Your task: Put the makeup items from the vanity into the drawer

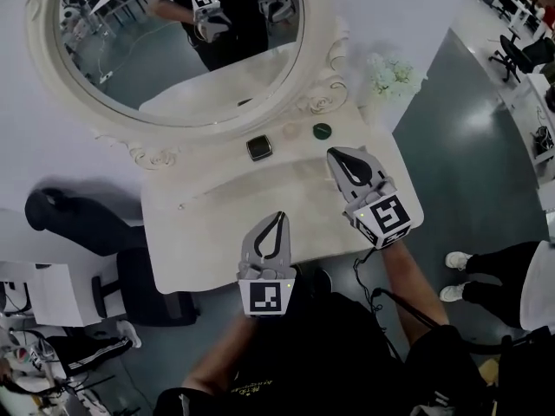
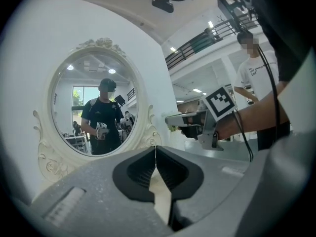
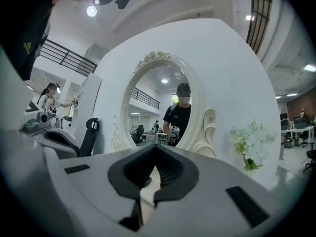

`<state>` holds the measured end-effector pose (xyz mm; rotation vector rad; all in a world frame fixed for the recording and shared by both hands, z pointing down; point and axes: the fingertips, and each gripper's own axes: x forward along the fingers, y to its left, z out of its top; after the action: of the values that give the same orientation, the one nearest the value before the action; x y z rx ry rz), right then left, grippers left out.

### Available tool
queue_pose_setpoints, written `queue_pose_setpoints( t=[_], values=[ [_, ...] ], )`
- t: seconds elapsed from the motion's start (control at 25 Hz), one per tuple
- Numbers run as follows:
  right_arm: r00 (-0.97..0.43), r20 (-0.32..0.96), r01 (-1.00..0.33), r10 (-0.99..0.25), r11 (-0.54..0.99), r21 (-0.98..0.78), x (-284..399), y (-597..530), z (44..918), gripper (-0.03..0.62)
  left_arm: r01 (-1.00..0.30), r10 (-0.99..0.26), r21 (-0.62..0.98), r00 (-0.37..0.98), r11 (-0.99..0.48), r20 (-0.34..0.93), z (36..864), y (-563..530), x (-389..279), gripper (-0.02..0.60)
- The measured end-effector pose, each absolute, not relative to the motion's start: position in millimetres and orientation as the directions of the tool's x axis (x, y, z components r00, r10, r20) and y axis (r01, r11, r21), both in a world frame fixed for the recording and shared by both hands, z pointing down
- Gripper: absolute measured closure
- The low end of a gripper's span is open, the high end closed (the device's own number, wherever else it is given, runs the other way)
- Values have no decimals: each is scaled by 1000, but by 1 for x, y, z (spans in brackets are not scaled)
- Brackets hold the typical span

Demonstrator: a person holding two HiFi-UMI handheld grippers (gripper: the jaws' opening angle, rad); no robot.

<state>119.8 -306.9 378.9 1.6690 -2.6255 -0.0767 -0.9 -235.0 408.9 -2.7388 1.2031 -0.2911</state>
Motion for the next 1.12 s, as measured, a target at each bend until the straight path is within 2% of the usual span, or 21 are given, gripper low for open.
queue_pose_setpoints(
  t=[0.4,0.6,1.12],
  values=[
    [-406,-123,-913,-905,407,23,118,-203,313,591,-836,-844,-137,536,-532,10,340,-192,-53,560],
    [-390,-118,-919,-913,394,-16,119,-148,309,591,-875,-878,-163,472,-457,-74,313,-160,-86,560],
    [-418,-134,-906,-899,423,-10,102,-119,315,591,-882,-889,-160,455,-443,-49,327,-131,-93,560]
  ],
)
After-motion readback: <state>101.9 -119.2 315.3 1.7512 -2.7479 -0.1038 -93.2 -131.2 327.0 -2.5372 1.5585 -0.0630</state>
